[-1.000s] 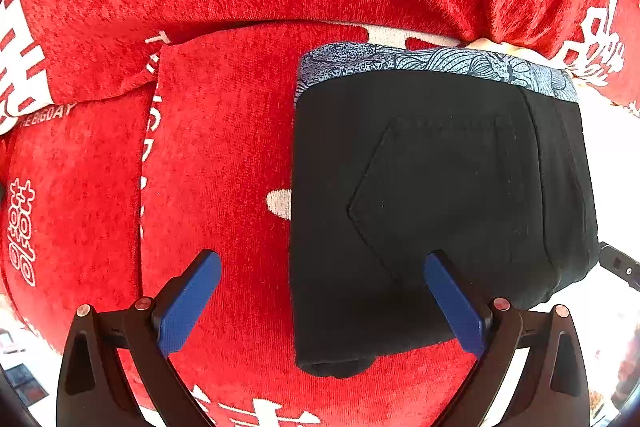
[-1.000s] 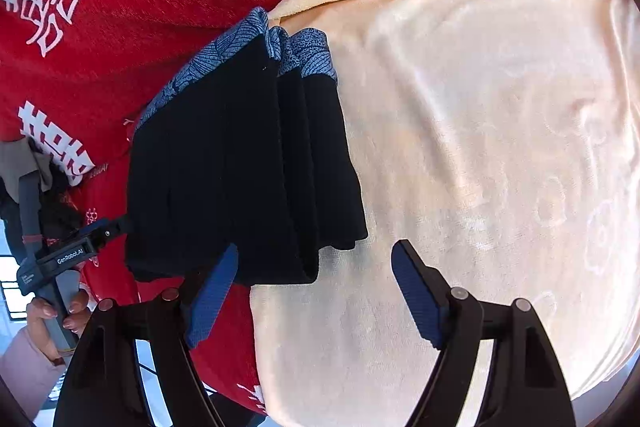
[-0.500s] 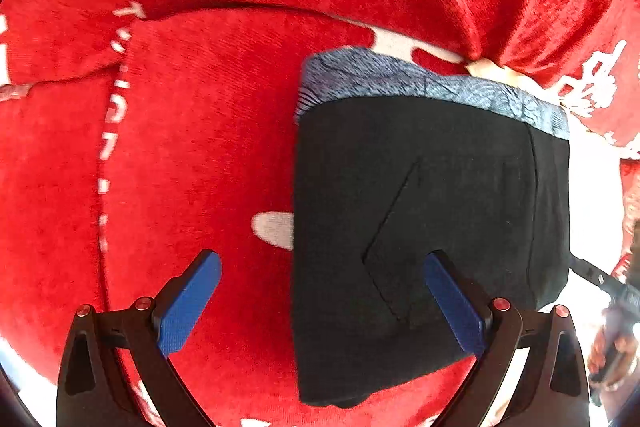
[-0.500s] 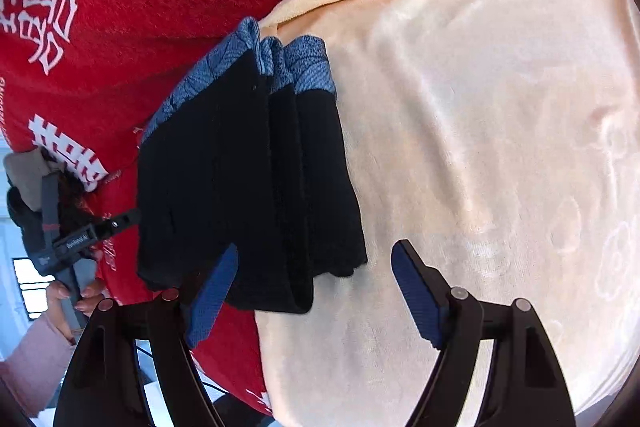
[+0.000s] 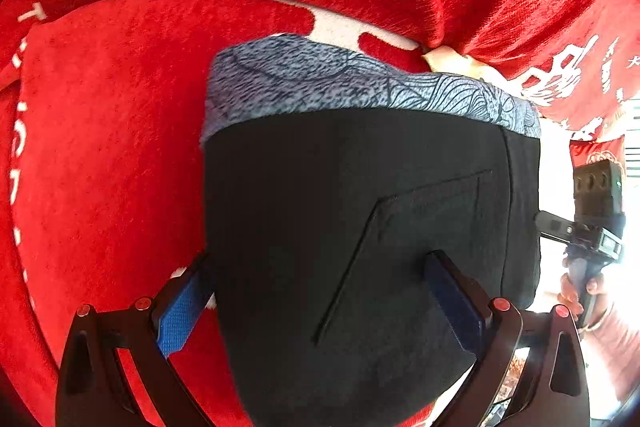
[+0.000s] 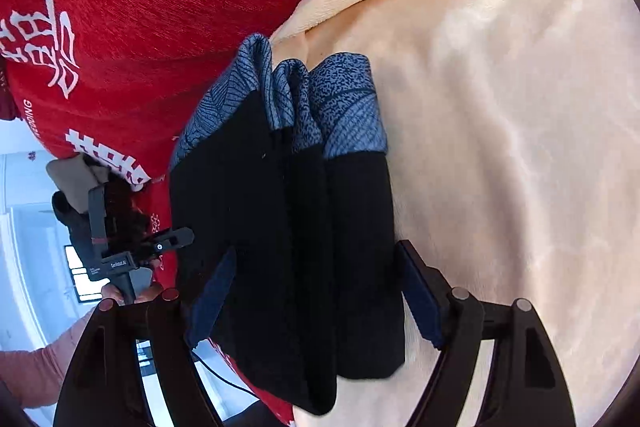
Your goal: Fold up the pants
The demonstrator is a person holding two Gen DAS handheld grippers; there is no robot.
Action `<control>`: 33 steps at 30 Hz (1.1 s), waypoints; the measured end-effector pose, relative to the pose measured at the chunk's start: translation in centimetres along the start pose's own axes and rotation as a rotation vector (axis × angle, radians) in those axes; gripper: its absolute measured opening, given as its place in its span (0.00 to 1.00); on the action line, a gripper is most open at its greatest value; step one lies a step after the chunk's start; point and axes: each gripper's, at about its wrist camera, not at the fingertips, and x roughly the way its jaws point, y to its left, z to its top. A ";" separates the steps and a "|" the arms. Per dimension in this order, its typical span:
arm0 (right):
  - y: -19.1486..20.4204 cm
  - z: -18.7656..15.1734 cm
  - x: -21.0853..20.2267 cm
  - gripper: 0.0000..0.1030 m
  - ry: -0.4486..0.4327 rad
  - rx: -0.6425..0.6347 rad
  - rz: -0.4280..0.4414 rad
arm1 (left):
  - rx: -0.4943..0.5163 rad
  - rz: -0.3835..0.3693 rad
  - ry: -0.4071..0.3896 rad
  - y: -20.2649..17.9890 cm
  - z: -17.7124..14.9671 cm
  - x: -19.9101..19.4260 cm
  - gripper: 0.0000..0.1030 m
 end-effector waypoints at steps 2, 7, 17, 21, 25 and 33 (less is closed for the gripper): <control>-0.8 0.4 0.5 0.80 -0.008 0.031 0.043 | -0.013 0.001 -0.007 -0.2 0.2 0.4 1.00; -1.2 1.3 0.3 0.72 -0.020 0.063 0.029 | -0.021 0.030 -0.019 -1.1 0.3 0.7 1.00; 3.3 0.6 -0.3 0.39 -0.037 0.038 0.050 | 0.037 0.049 -0.129 -4.3 -1.7 -3.4 0.53; 5.8 -0.6 -0.9 0.39 -0.037 0.019 0.083 | 0.061 0.067 -0.152 -4.2 -3.1 -6.2 0.53; 8.2 -2.7 -0.9 0.39 -0.031 0.017 0.118 | 0.053 0.076 -0.166 -3.0 -5.2 -9.2 0.53; 11.2 -8.7 2.6 0.39 0.003 0.047 0.171 | 0.020 0.153 -0.146 1.8 -10.9 -12.4 0.53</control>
